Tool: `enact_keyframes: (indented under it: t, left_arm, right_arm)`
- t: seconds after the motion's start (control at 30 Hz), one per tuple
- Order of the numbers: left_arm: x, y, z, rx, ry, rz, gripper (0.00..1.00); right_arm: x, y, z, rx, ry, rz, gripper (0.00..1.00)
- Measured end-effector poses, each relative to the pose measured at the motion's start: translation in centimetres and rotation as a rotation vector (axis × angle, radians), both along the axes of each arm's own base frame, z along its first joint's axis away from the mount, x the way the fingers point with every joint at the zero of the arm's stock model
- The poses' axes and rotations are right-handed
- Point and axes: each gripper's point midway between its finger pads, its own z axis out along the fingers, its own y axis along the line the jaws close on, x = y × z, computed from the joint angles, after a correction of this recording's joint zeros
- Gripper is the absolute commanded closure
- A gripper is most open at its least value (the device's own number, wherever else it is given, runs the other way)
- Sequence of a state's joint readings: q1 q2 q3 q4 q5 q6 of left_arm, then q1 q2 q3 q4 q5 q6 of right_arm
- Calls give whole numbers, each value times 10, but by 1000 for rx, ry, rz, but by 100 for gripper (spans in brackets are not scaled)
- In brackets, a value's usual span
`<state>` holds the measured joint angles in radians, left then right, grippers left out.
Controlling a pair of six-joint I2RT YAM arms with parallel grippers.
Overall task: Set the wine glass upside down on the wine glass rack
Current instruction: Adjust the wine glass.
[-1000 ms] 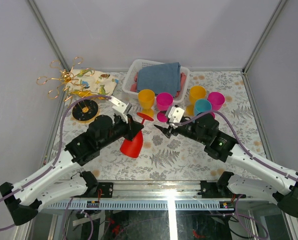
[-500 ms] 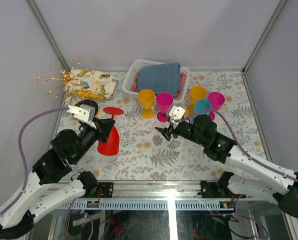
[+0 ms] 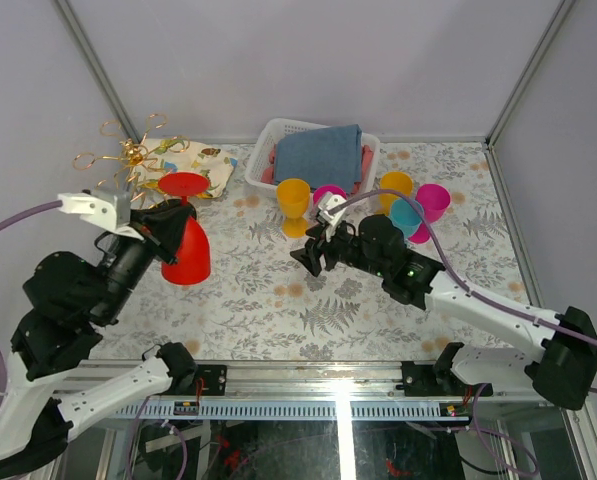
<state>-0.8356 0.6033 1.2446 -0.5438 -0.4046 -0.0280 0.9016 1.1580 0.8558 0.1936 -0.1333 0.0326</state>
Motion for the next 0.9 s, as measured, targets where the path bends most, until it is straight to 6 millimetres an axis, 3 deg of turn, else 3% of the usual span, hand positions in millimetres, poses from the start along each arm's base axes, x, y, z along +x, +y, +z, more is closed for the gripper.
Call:
enact_keyframes:
  t: [0.13, 0.27, 0.67, 0.9]
  left_arm:
    - [-7, 10, 33, -19, -62, 5, 100]
    - [-11, 17, 51, -20, -102, 12, 100]
    - [-10, 22, 38, 16, -85, 36, 100]
    - [-15, 28, 51, 3, -107, 37, 100]
  right_arm:
    - [7, 18, 2, 37, 13, 22, 32]
    - [16, 42, 11, 85, 11, 57, 32]
    - [34, 80, 19, 200, 42, 77, 32]
    - [57, 116, 34, 304, 134, 60, 31]
